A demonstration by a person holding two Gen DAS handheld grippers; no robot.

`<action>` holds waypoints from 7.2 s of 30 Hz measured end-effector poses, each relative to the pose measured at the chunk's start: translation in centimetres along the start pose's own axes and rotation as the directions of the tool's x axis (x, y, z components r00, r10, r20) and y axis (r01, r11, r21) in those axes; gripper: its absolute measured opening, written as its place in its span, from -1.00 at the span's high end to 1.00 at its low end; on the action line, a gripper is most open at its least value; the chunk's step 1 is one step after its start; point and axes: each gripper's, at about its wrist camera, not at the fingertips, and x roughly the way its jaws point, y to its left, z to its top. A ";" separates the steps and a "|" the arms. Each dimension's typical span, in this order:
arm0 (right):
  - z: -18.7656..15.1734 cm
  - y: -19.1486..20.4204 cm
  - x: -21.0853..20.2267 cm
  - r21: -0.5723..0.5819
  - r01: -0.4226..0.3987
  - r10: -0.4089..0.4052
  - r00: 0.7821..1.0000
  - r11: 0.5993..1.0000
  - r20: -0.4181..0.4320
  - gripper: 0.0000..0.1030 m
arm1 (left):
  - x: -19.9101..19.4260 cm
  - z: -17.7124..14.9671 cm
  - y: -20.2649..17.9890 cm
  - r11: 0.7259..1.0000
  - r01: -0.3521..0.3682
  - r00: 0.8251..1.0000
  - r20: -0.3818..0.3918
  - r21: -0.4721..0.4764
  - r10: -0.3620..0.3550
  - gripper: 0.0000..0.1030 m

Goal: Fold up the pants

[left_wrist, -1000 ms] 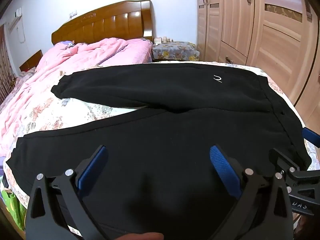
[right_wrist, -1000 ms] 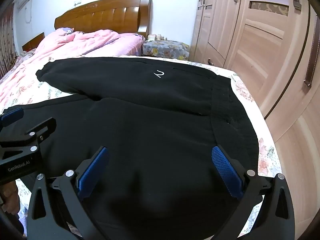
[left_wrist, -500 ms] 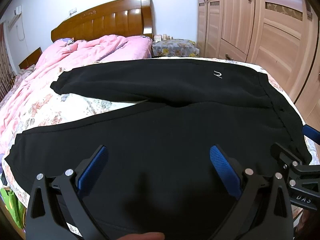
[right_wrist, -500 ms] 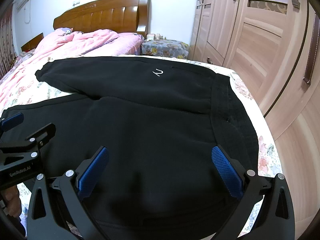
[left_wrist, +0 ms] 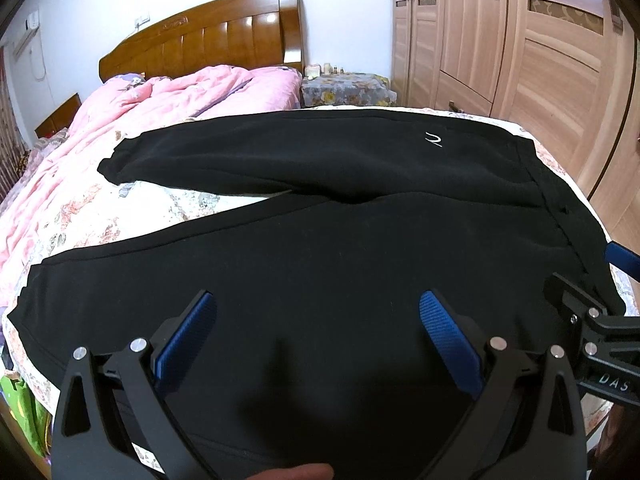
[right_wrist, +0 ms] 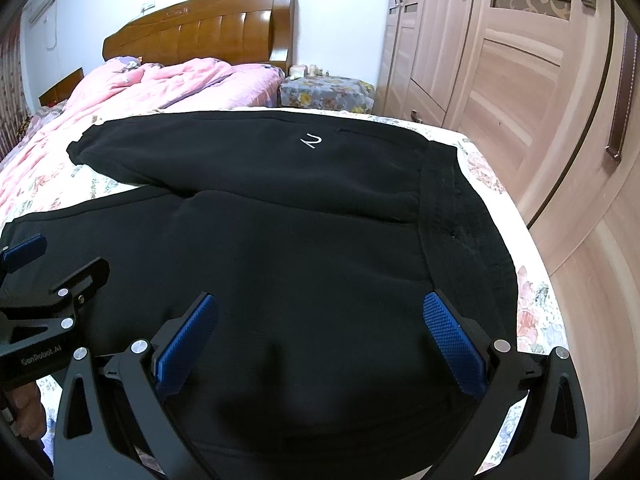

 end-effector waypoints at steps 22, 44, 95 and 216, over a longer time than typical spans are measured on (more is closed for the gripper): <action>-0.4 -1.3 -0.9 0.035 -0.017 0.016 1.000 0.999 0.025 -0.92 | -1.8 0.6 1.9 0.997 -0.024 1.000 -0.020 -0.074 0.022 -0.97; -0.2 -2.4 -1.3 0.048 -0.034 0.032 0.999 0.998 0.044 -0.92 | -1.8 0.3 1.6 0.999 -0.029 0.999 0.030 0.035 0.028 -0.97; 21.9 -8.1 24.5 -0.426 -0.506 0.406 0.860 0.750 -0.309 0.75 | 26.9 26.5 0.6 0.685 0.443 0.896 -0.257 0.579 -0.362 -0.43; -5.0 -13.6 -4.4 0.268 -0.320 0.293 0.947 0.909 0.135 0.72 | -3.9 -1.3 10.5 0.997 -0.075 0.997 0.018 0.004 0.075 0.82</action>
